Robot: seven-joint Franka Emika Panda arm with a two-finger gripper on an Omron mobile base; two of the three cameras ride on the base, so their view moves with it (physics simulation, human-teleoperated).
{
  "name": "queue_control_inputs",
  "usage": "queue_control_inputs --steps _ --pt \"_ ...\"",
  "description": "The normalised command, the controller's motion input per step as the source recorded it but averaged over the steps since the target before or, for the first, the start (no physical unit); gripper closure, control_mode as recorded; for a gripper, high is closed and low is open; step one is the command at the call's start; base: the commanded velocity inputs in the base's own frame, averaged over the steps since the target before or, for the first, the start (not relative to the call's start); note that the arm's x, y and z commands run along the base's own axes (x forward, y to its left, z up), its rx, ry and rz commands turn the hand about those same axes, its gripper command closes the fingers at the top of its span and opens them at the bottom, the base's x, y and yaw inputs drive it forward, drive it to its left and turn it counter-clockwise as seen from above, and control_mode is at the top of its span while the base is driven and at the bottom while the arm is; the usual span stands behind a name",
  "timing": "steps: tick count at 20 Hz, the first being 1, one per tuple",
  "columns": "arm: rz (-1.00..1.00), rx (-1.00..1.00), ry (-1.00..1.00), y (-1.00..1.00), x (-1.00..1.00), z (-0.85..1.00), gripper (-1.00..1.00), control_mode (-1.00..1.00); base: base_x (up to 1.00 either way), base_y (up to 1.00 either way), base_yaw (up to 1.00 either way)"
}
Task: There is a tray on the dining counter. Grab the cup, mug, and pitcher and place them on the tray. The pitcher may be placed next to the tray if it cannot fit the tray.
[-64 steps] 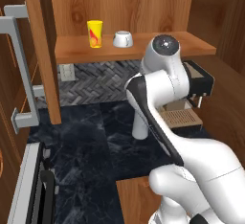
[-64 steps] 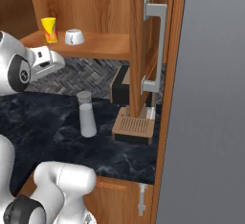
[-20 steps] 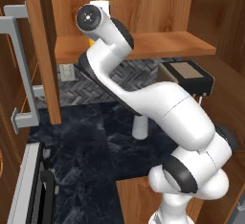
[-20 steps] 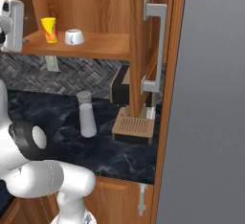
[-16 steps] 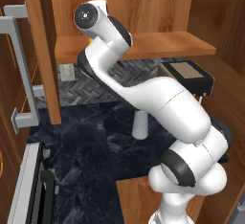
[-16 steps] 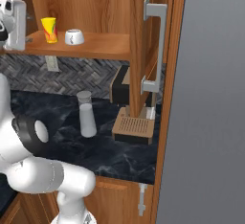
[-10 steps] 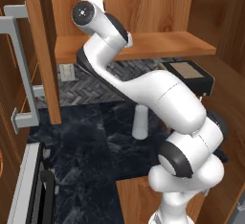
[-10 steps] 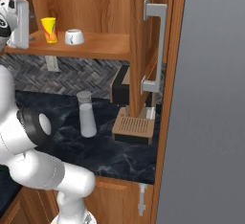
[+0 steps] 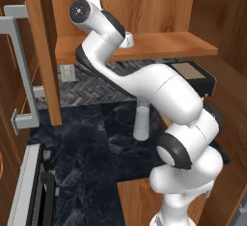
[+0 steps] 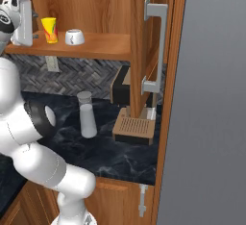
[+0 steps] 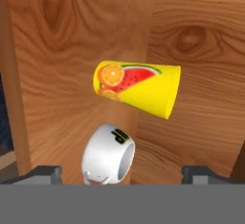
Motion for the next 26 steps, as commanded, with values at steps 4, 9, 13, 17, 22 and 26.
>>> queue_control_inputs --steps 4,9,13,17,22,26 --pt "0.00 0.00 0.00 0.06 0.09 0.00 -1.00 -1.00 0.00 0.00 0.00" --pt "0.00 0.00 0.00 0.06 0.10 0.00 -1.00 -1.00 0.00 0.00 0.00" --pt "0.00 0.00 0.00 0.04 0.10 0.00 -1.00 -1.00 0.00 0.00 0.00" --pt "0.00 0.00 0.01 0.00 0.08 -0.06 -1.00 -1.00 0.00 0.00 0.00" --pt "0.00 0.00 0.01 0.02 0.08 -0.10 -1.00 -1.00 0.00 0.00 0.00" --pt "0.00 0.00 0.00 0.03 0.11 -0.09 -1.00 -1.00 0.00 0.00 0.00"
